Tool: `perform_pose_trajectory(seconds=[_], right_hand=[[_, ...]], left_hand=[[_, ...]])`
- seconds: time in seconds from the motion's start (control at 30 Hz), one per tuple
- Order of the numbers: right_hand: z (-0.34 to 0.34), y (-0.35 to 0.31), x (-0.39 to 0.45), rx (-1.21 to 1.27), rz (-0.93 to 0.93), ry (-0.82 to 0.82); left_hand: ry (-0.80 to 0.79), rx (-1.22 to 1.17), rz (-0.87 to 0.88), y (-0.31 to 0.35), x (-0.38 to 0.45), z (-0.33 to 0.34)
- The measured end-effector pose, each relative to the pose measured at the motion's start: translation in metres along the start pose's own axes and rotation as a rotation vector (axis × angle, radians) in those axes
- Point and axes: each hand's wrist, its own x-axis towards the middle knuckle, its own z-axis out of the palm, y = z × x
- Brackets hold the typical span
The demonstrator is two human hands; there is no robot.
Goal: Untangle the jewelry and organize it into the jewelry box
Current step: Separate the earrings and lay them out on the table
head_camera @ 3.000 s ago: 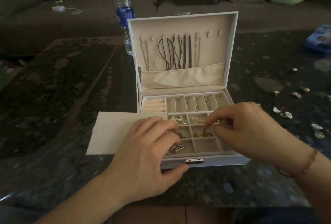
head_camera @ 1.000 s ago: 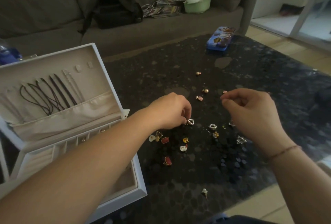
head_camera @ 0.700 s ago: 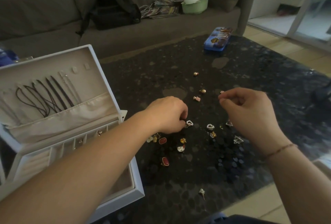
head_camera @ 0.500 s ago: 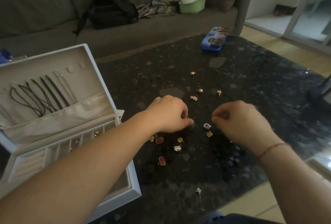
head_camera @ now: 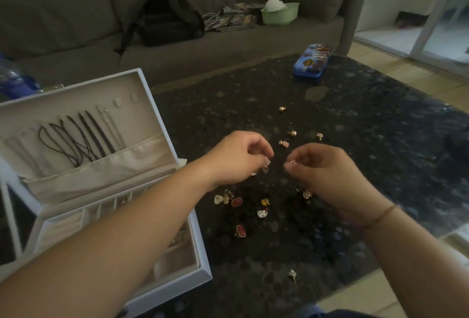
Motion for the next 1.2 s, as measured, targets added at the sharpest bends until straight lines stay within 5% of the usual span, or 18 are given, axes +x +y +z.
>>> perform_pose_trajectory(seconds=[0.07,0.13,0.5,0.63,1.0,1.2], right_hand=[[0.000,-0.007,-0.007,0.552,0.098,-0.163],[0.000,-0.013,-0.014,0.715,0.142,-0.291],[0.014,-0.017,-0.020,0.629,0.109,-0.431],[0.026,-0.019,-0.021,0.443,-0.060,-0.333],[0.081,-0.052,-0.033,0.553,-0.099,-0.263],[0.106,-0.061,-0.046,0.338,-0.179,-0.342]], left_hand=[[0.011,-0.265,-0.066,0.000,-0.012,-0.007],[-0.028,-0.482,-0.107,-0.001,-0.025,-0.012],[-0.086,-0.500,-0.076,-0.001,-0.055,-0.012],[-0.006,-0.470,-0.060,-0.004,-0.064,-0.016],[0.025,-0.779,-0.116,-0.023,-0.102,-0.055],[0.085,-0.560,-0.116,-0.043,-0.133,-0.068]])
